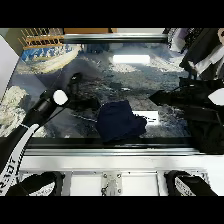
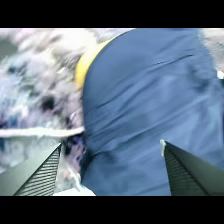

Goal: Fold the clothes and pants, and hang the long-sleeved shirts on hangers.

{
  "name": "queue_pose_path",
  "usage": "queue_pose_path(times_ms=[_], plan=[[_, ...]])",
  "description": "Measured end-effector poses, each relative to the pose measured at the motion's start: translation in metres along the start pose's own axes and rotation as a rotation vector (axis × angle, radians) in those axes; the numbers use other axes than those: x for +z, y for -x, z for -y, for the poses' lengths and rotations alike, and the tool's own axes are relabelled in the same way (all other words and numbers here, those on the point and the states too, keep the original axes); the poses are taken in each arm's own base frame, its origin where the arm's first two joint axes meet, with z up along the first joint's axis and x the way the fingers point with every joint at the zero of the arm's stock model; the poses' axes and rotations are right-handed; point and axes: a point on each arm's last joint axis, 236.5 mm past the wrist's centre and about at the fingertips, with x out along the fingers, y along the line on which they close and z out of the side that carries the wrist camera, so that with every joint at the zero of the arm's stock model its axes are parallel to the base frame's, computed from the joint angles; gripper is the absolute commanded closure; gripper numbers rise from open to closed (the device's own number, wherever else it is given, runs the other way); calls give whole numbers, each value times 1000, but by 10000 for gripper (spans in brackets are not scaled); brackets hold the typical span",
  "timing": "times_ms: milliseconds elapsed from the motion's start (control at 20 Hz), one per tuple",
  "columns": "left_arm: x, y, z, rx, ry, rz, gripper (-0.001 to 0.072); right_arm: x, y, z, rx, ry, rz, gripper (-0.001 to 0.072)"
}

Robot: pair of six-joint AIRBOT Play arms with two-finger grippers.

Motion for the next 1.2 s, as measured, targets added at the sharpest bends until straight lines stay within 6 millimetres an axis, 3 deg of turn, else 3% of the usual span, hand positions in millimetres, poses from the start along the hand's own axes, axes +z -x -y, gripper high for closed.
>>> queue_pose_path(times_ms=[150, 400, 500, 600, 650, 950, 1200], plan=[[-28, -25, -18, -81, 139, -111, -6, -13, -34, 23, -6, -66, -95, 133], [-53, -63, -4, -195, 220, -255, -2, -25, -88, 54, 3, -176, -207, 133], [-58, -75, 2, -216, 221, -300, 290, -29, -106, 61, 8, -199, -244, 133], [-62, -83, 6, -229, 223, -338, 661, -30, -125, 68, 14, -220, -273, 133], [-63, -87, 6, -232, 226, -351, 700, -30, -133, 70, 17, -227, -285, 133], [-68, -93, 8, -241, 215, -384, 700, -37, -180, 72, 36, -229, -359, 130], [-69, -94, 8, -243, 212, -390, 700, -44, -213, 49, 100, -243, -399, 130]])
